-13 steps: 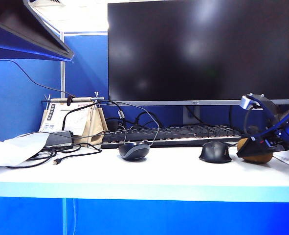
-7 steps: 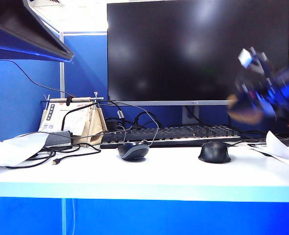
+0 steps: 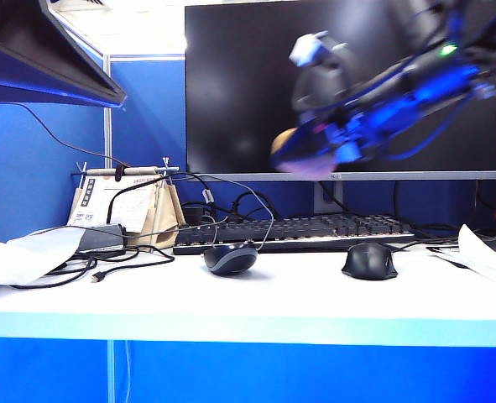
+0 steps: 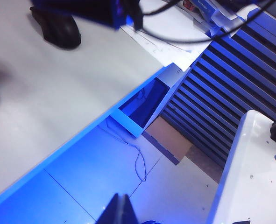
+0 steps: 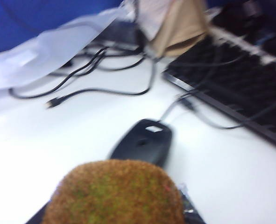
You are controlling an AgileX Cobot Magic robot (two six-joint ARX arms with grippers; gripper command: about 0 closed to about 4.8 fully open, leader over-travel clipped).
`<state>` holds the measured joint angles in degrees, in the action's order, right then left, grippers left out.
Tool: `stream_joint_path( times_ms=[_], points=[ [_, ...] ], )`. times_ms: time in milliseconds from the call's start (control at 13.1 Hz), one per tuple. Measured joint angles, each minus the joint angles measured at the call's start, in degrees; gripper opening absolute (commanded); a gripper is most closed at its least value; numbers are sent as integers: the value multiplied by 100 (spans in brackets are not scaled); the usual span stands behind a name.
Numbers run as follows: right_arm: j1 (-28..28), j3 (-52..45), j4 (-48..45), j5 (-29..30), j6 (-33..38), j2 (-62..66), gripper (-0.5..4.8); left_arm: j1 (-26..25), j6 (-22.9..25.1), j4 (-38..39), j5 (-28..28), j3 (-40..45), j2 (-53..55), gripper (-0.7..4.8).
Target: Pick up the kiwi and place it near the upside-down mouse.
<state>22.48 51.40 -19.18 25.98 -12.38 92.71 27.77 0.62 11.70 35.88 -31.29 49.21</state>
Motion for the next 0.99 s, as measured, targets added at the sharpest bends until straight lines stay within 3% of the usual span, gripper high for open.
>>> stream_joint_path(
  times_ms=[458,993],
  points=[
    [789,197,-494,-48,356,1119,229,0,0,-2,0,0,0,-1],
    [927,973,-546,-46,767,2229,229,0,0,-4,4,0,0,-1]
  ],
)
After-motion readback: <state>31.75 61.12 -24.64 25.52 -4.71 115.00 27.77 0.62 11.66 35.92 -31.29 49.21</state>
